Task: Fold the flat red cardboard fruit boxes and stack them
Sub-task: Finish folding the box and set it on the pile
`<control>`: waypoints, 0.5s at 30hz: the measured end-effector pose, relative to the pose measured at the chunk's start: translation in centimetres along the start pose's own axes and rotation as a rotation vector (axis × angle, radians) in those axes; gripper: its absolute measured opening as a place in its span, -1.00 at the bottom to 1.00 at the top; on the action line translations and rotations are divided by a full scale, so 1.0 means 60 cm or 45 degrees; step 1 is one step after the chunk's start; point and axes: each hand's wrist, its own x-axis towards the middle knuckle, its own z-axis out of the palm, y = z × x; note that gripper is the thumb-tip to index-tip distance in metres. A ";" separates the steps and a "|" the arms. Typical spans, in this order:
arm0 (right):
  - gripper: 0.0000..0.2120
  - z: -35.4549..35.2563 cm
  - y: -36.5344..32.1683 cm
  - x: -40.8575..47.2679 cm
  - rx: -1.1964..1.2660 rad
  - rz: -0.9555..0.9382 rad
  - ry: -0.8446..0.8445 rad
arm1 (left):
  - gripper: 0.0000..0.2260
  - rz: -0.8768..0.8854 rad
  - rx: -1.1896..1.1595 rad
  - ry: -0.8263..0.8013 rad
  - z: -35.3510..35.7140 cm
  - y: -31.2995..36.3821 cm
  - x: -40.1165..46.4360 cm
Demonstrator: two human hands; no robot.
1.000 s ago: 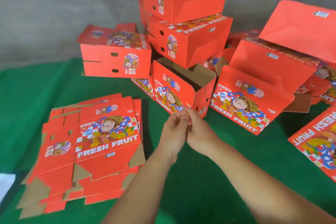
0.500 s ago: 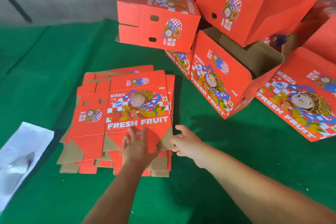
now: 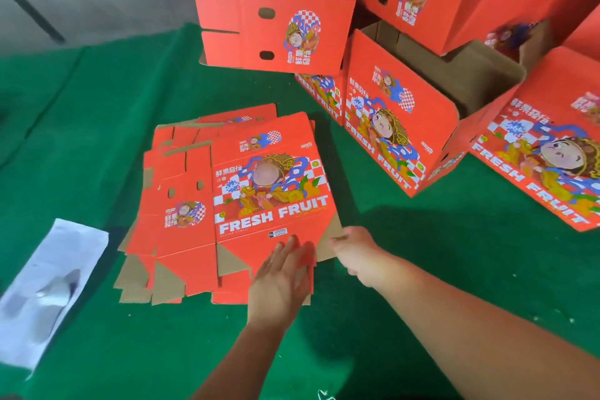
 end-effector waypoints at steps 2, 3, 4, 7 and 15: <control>-0.81 -0.039 0.000 -0.007 -0.048 -0.117 0.069 | -0.42 -0.125 -0.025 0.005 0.014 -0.003 -0.018; -0.74 -0.061 -0.006 -0.011 -0.092 -0.204 0.139 | -0.31 -0.241 -0.028 0.018 0.017 -0.004 -0.025; -0.69 -0.083 -0.013 -0.017 -0.156 -0.290 0.205 | -0.21 -0.358 -0.041 0.048 0.017 -0.005 -0.029; -0.66 -0.149 -0.028 -0.033 -0.248 -0.485 0.342 | -0.14 -0.617 -0.107 0.156 0.001 -0.007 -0.030; -0.62 -0.238 -0.012 -0.109 -0.407 -0.656 0.427 | -0.16 -0.624 -0.467 0.195 -0.040 0.003 -0.033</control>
